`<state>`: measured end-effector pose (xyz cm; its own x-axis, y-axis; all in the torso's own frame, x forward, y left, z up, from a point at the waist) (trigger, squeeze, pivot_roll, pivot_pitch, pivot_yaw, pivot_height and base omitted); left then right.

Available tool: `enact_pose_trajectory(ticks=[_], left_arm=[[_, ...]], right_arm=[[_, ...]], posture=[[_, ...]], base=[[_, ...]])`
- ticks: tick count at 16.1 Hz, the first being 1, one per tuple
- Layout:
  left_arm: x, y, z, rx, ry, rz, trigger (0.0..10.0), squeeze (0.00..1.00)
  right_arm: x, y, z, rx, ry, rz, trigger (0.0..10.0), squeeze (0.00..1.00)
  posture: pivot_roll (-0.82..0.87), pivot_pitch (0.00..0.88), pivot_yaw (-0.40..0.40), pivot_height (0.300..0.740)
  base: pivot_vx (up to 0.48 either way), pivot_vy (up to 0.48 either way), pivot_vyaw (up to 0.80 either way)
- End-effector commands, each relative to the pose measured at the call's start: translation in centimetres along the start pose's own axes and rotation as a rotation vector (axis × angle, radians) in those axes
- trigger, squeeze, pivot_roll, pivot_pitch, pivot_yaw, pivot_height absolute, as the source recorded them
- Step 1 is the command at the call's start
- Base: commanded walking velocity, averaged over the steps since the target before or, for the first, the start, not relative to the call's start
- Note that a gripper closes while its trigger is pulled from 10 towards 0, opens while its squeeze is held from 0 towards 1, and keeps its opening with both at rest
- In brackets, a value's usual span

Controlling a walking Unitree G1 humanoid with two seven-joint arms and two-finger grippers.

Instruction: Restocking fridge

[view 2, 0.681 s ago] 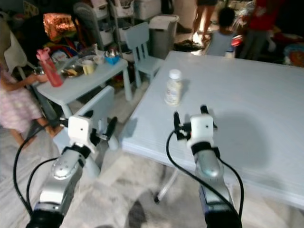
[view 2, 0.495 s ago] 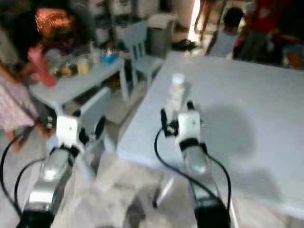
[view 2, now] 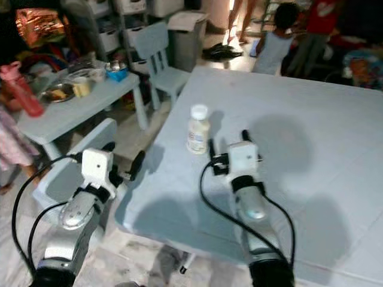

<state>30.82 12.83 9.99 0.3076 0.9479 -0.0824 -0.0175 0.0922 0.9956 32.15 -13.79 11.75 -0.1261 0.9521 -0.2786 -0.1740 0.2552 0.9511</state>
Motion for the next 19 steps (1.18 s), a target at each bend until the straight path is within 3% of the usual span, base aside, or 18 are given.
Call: enact_pose_trajectory(ticks=[1,9,19], left_arm=[[0.0,0.2,0.1,-0.002,-0.004,0.008,10.0,0.0],[-0.2,0.0,-0.2,0.022,-0.033,0.02,10.0,0.0],[-0.4,-0.3,-2.2,0.081,-0.085,0.073,10.0,0.0]], right_arm=[[-0.4,0.5,0.4,-0.02,-0.009,-0.004,10.0,0.0],[-0.4,2.3,3.0,-0.088,0.037,0.0,10.0,0.0],[0.0,4.2,6.3,-0.147,0.033,0.038,10.0,0.0]], posture=[[-0.01,0.003,0.0,0.74],[0.01,0.023,0.02,0.74],[0.07,0.07,0.048,0.74]], base=[[0.0,0.0,0.0],[0.0,0.0,0.0],[0.0,0.0,0.0]])
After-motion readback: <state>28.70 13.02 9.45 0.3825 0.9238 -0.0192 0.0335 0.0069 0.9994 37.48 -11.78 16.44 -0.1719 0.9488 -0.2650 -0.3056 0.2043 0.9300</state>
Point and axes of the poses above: a point about 5 cm out from each wrist's last joint towards the gripper, its own z axis pointing out of the wrist towards the gripper, its own y axis along the axis of the wrist's last joint, x = y × z, the point moved 3 cm from there along z, pointing out of the wrist towards the gripper, and after that the axes turned 8 degrees about -z, right-handed, at the moved point
